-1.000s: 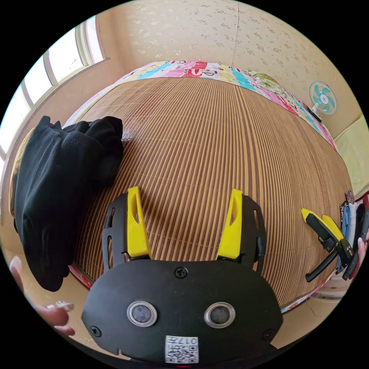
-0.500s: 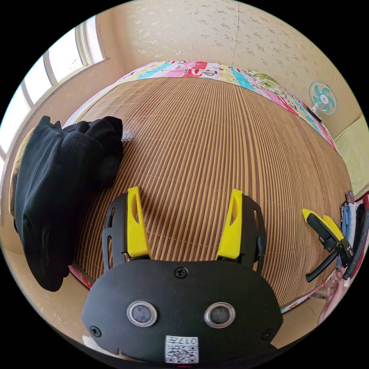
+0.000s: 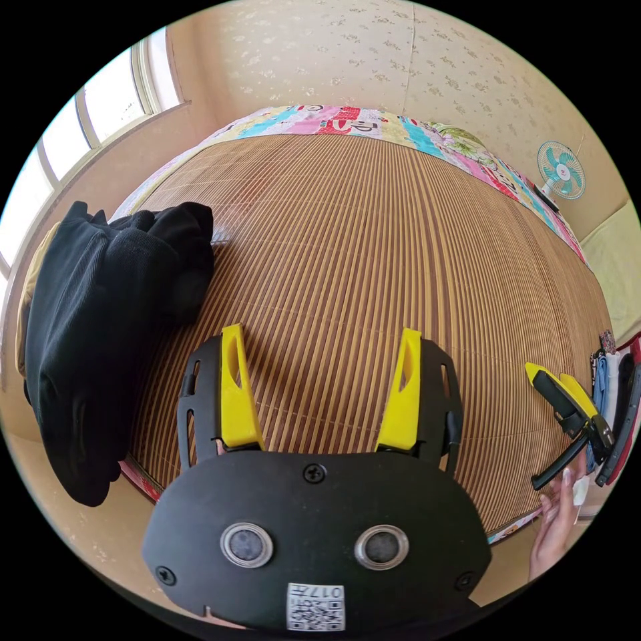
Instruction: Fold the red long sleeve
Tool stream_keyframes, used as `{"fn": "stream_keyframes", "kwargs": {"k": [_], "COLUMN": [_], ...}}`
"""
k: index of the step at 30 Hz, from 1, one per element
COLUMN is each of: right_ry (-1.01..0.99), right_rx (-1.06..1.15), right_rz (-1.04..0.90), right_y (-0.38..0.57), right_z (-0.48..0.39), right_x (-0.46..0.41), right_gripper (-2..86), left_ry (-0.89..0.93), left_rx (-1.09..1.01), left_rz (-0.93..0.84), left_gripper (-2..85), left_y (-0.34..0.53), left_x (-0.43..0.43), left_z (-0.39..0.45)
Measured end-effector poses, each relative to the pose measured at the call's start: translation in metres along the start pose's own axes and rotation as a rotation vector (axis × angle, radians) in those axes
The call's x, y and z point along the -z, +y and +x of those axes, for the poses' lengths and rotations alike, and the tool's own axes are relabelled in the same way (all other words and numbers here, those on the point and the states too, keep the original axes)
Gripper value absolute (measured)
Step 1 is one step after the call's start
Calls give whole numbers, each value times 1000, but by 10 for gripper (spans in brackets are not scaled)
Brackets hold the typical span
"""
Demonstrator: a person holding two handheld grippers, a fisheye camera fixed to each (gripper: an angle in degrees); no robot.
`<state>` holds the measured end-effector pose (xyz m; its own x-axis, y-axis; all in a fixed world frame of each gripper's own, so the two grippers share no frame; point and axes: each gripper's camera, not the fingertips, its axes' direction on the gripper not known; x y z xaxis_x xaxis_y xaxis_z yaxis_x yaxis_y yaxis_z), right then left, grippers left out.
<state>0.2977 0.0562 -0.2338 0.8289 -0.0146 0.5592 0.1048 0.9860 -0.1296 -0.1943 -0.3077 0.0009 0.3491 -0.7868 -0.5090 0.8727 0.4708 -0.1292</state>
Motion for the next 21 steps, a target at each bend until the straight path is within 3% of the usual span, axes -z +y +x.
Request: {"fn": "stream_keyframes", "kwargs": {"k": [21], "right_ry": [-1], "right_rx": [-4], "right_rz": [3], "right_y": [0], "right_z": [-42], "right_x": [-90], "right_gripper": [254], "left_ry": [2], "left_rx": [3], "left_rz": [2], "left_gripper": [298], "left_y": [25], "left_x": [-3], "left_z": [51]}}
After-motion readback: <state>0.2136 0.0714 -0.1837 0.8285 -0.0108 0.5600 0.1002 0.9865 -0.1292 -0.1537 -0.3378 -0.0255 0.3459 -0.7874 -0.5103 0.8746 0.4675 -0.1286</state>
